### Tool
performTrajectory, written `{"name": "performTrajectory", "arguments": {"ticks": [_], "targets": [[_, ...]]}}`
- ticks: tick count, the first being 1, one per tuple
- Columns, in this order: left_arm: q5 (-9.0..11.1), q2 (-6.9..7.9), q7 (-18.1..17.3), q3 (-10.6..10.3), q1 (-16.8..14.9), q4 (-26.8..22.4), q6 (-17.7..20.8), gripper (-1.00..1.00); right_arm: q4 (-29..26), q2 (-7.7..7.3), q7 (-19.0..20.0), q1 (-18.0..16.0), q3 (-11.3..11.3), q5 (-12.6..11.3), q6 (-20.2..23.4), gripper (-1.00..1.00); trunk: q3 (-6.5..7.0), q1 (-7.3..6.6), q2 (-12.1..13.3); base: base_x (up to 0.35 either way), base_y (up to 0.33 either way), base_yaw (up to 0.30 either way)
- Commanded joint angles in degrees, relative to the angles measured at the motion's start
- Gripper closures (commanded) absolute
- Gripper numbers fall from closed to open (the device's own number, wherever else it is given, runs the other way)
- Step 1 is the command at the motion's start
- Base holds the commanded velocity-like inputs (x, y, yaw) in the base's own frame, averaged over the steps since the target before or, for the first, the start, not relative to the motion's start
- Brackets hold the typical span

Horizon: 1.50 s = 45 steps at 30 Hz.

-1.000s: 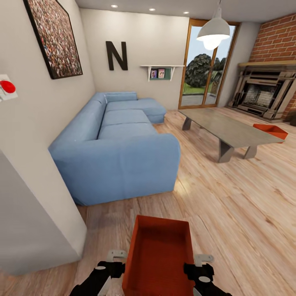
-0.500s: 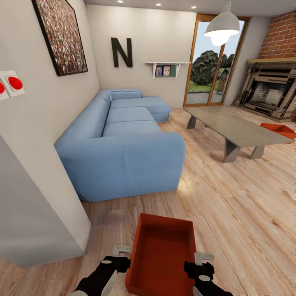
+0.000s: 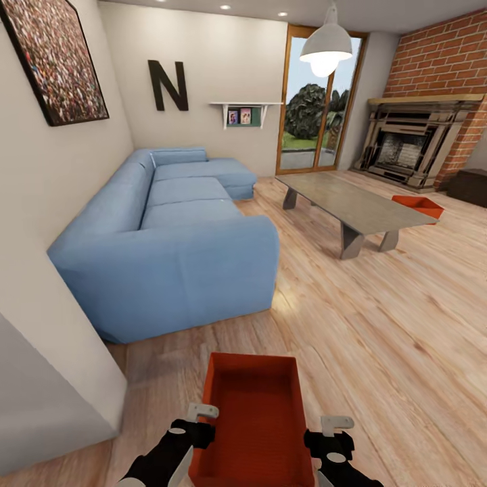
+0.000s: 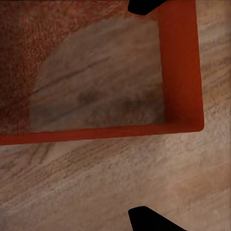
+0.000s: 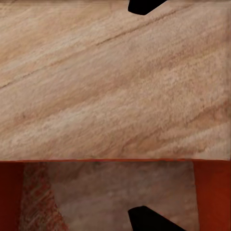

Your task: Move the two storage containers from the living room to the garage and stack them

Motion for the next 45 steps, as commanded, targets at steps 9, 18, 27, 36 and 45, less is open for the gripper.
{"name": "performTrajectory", "arguments": {"ticks": [9,18,27,36,45], "targets": [[-0.1,0.81,0.1,0.1,0.0,0.0,0.0,-1.00,0.0,-0.03,-0.1,-0.1,0.5,-0.6,-0.4,-1.00,-0.05,-0.01,0.0,0.000,0.000,-0.027],[0.3,1.68,0.1,0.4,0.0,0.4,0.1,-1.00,0.0,0.04,0.3,-0.1,0.5,-0.4,-0.3,-1.00,-0.05,-0.01,0.0,0.000,0.000,0.000],[0.2,1.46,0.1,0.5,0.0,0.3,0.2,-1.00,0.0,0.32,-0.4,-0.1,0.5,-0.5,-0.2,-1.00,-0.05,-0.01,0.0,0.000,0.000,-0.013],[0.3,1.46,0.2,0.4,0.0,0.0,0.2,-1.00,1.4,0.59,5.0,-0.1,0.8,-0.7,-0.2,-1.00,-0.05,-0.01,0.0,0.000,0.000,-0.003],[0.3,1.39,0.2,0.4,0.0,-0.2,0.3,-1.00,2.0,0.41,5.7,-0.1,0.8,-0.7,-0.4,-1.00,-0.05,-0.01,0.0,0.000,0.000,0.000]]}}
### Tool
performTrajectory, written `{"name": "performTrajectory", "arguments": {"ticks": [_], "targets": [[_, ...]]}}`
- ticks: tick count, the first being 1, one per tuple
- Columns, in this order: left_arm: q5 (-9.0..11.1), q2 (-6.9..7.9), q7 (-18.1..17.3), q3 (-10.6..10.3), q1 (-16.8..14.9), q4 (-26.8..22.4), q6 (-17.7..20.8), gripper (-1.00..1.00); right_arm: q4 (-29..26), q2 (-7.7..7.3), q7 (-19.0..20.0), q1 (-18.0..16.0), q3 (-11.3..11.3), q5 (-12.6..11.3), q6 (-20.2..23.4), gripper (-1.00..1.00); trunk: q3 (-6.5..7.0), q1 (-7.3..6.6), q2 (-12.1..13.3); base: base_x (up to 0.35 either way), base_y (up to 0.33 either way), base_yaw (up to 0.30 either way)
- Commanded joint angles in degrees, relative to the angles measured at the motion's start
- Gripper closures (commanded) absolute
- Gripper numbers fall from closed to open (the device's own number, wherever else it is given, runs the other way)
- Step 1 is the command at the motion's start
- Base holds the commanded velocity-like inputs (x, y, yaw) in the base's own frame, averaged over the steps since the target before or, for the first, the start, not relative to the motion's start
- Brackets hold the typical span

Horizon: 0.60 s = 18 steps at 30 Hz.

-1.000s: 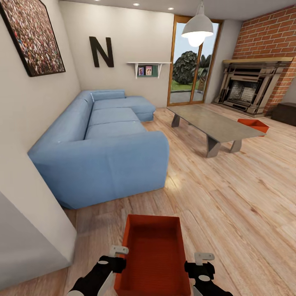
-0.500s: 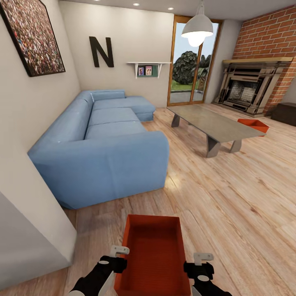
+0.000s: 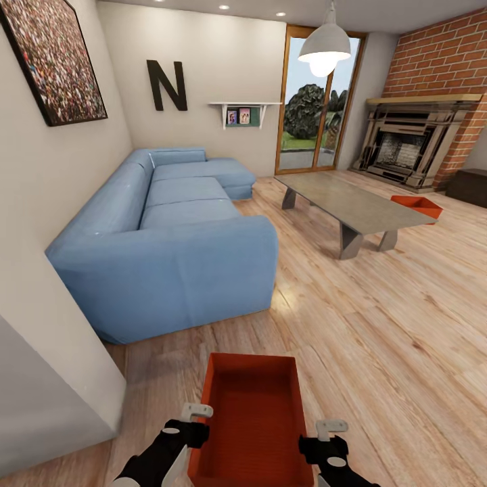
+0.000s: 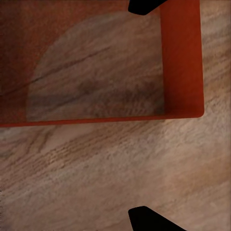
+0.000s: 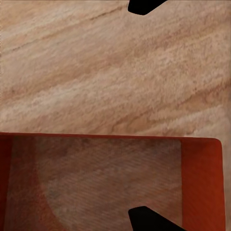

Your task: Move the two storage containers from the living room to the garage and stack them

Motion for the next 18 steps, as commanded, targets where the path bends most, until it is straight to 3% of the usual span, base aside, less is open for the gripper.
{"name": "performTrajectory", "arguments": {"ticks": [1,18], "targets": [[-0.6,-0.02,0.1,-0.1,0.0,-0.1,0.3,-1.00,0.0,-0.05,-0.3,0.0,0.5,-0.6,-0.3,-1.00,-0.05,-0.01,0.0,0.000,0.000,0.000],[-1.1,-0.15,0.2,-0.2,0.0,-0.3,0.4,-1.00,-0.2,-0.36,-0.3,0.0,0.4,-0.6,-0.3,-1.00,-0.05,-0.01,0.0,0.000,0.000,0.000]]}}
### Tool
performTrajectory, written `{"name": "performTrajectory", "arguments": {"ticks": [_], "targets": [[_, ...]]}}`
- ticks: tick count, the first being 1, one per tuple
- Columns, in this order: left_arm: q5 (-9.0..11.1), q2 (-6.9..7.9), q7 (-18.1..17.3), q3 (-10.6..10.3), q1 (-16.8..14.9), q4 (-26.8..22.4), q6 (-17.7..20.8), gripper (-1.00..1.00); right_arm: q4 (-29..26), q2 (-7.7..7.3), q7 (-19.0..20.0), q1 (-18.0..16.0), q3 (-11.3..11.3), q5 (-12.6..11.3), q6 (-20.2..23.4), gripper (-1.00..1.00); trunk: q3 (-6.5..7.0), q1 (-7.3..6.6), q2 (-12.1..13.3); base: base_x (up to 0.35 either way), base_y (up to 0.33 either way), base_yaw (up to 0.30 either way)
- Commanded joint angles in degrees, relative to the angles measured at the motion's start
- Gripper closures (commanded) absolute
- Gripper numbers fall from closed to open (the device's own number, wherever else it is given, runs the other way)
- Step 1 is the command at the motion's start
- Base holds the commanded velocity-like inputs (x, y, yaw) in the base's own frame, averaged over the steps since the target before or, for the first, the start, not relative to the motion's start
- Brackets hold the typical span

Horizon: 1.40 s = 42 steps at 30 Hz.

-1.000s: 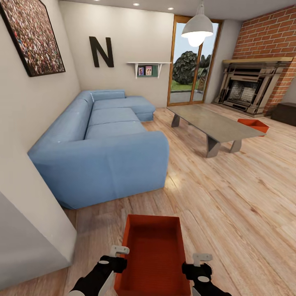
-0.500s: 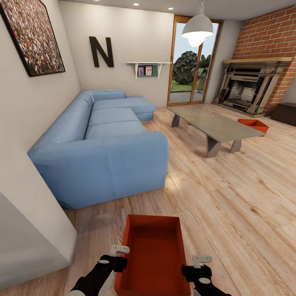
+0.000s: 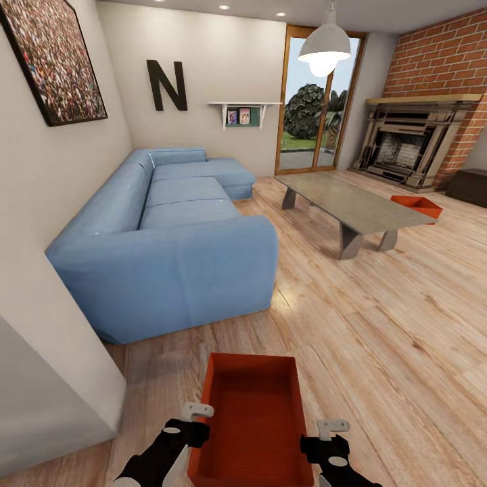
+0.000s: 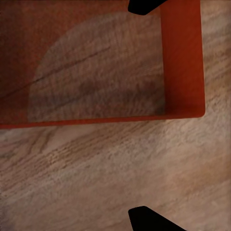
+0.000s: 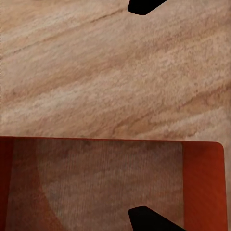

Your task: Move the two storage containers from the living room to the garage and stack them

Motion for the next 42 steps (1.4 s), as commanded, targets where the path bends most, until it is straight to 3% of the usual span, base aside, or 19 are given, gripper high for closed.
{"name": "performTrajectory", "arguments": {"ticks": [1,4,18,24,42], "targets": [[-0.5,-0.05,0.1,-0.1,0.0,-0.1,0.3,-1.00,0.0,-0.02,-0.3,0.0,0.4,-0.6,-0.3,-1.00,-0.05,-0.01,0.0,0.000,0.000,0.000],[-0.3,-0.25,0.1,-0.1,0.0,-0.1,0.2,-1.00,-0.1,-0.02,-0.3,0.0,0.5,-0.6,-0.3,-1.00,-0.05,-0.01,0.0,0.000,0.000,0.000],[-0.1,-0.35,0.1,-0.1,0.0,-0.1,0.3,-1.00,-0.5,-0.02,-0.8,0.0,0.4,-0.6,0.0,-1.00,-2.56,3.07,-5.6,0.000,0.000,0.000],[-0.1,-0.30,0.1,-0.1,0.0,-0.1,0.3,-1.00,-0.7,0.00,-3.2,0.0,0.4,-0.6,-0.2,-1.00,-3.80,4.38,-8.0,0.000,0.000,0.000],[-0.2,-0.26,0.1,-0.2,0.0,-0.2,0.3,-1.00,-0.8,-0.02,-3.4,0.0,0.4,-0.6,-0.3,-1.00,-4.69,4.38,-8.0,0.000,0.000,0.001]]}}
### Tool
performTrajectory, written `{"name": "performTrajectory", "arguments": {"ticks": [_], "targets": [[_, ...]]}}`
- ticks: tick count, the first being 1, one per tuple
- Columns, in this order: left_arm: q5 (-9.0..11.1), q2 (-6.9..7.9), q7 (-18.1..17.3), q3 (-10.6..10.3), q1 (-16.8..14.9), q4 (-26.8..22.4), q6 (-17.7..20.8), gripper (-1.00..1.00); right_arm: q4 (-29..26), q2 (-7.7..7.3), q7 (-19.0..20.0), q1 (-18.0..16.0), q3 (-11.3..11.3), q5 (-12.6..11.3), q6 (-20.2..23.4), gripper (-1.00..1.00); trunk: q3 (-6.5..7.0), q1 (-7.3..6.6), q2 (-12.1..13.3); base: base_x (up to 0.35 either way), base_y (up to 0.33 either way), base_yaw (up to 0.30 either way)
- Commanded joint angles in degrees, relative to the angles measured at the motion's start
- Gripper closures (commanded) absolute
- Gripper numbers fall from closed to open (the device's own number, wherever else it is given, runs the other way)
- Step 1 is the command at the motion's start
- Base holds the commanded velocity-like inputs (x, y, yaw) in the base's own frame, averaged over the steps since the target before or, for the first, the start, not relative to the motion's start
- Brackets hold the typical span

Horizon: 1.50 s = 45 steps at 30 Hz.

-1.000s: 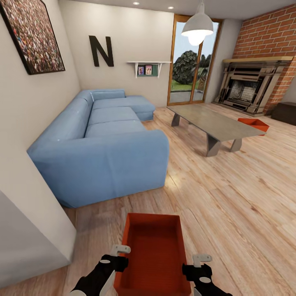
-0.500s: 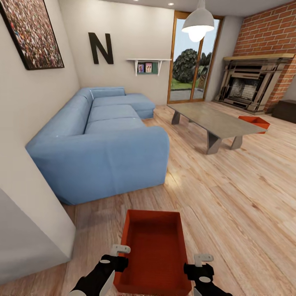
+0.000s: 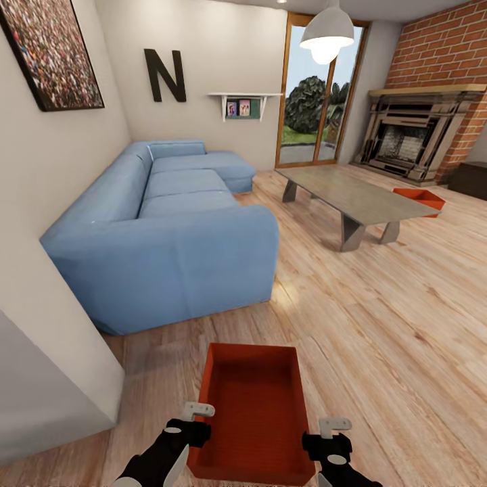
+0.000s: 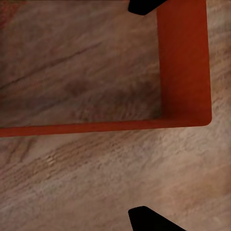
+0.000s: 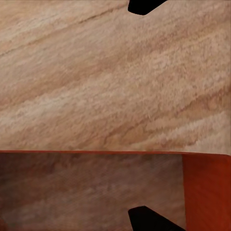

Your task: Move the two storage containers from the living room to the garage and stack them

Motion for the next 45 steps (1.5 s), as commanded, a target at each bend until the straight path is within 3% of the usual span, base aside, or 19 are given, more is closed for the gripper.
{"name": "performTrajectory", "arguments": {"ticks": [1,45], "targets": [[-0.6,-0.01,0.2,-0.1,0.0,-0.1,0.4,-1.00,0.0,-0.02,-0.3,0.0,0.4,-0.6,-0.3,-1.00,-0.13,-0.01,0.0,0.000,0.000,0.000],[-0.4,0.06,0.2,-0.1,0.0,0.1,0.4,-1.00,0.5,0.05,0.4,0.0,0.5,-0.5,-0.3,-1.00,-0.56,-0.01,0.0,0.048,0.000,0.000]]}}
